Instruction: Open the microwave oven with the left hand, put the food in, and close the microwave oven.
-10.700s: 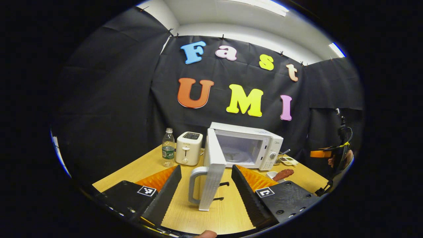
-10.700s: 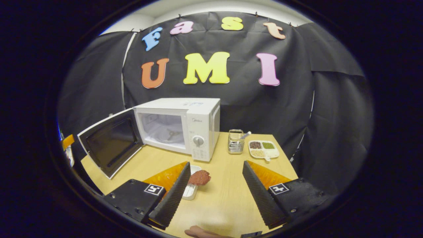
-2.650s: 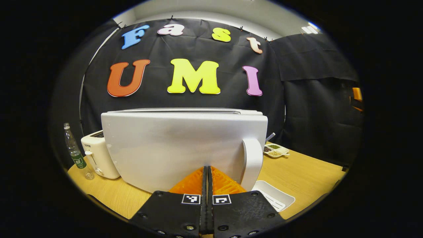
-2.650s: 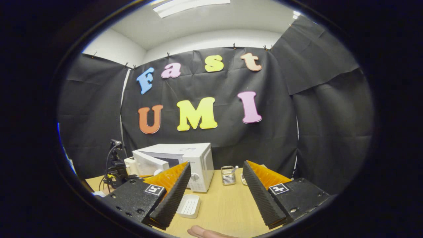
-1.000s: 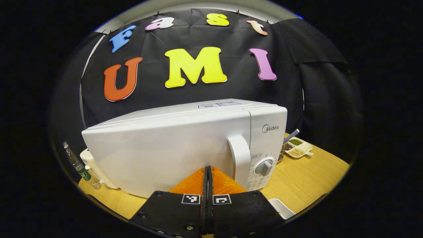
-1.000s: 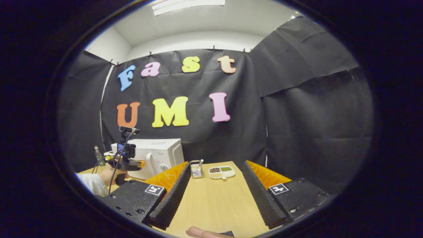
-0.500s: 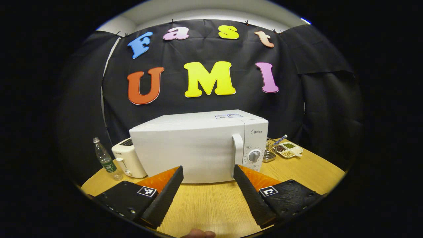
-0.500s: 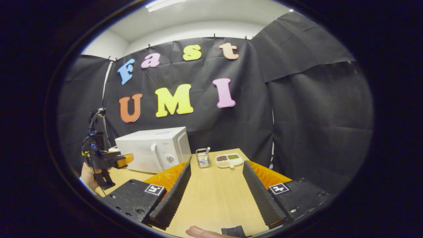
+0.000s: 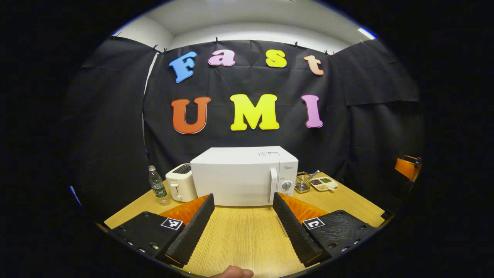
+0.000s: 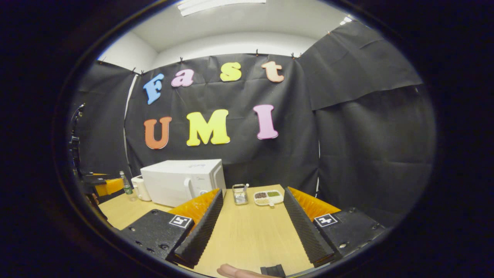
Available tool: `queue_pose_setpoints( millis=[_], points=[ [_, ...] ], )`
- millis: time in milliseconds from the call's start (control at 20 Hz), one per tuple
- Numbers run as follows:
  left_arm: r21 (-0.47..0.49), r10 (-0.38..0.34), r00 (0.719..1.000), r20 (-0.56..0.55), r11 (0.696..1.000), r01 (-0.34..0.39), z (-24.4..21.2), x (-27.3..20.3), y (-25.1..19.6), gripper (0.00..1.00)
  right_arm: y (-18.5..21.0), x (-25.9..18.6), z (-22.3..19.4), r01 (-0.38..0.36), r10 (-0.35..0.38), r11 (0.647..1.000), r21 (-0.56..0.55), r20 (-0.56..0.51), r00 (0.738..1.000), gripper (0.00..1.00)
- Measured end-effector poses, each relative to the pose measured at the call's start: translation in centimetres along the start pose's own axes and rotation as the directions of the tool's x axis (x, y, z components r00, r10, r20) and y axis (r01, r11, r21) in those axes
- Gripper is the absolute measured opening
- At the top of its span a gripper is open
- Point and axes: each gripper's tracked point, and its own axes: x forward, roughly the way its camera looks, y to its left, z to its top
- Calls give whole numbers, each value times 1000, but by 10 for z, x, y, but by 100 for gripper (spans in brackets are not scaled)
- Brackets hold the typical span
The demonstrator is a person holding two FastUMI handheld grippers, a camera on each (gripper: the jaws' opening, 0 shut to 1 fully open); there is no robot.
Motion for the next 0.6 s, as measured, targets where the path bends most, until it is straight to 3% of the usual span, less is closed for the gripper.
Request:
queue_pose_setpoints(
  millis=[50,100,150,200,400,450,600],
  points=[
    [-3,1,1000,27,1000,-1,10,-11,3,96,4,-8,11,-2,2,1000,-5,16,1000,100],
    [1,10,999,54,1000,-10,19,-24,8,96,10,-18,19,-9,9,1000,-11,33,999,89],
    [4,19,997,81,1000,-20,29,-40,14,96,18,-27,28,-23,24,1000,-18,52,998,89],
    [8,26,994,103,1000,-27,37,-54,17,96,25,-36,38,-30,32,999,-23,73,997,100],
    [12,61,988,140,998,-63,45,-101,31,96,41,-62,52,0,1,1000,-11,120,993,100],
    [16,58,987,148,998,-61,43,-112,30,96,50,-67,51,-14,15,1000,-8,118,993,89],
    [16,56,987,152,998,-59,37,-128,32,96,75,-77,41,-66,69,997,-33,104,992,89]
  ],
)
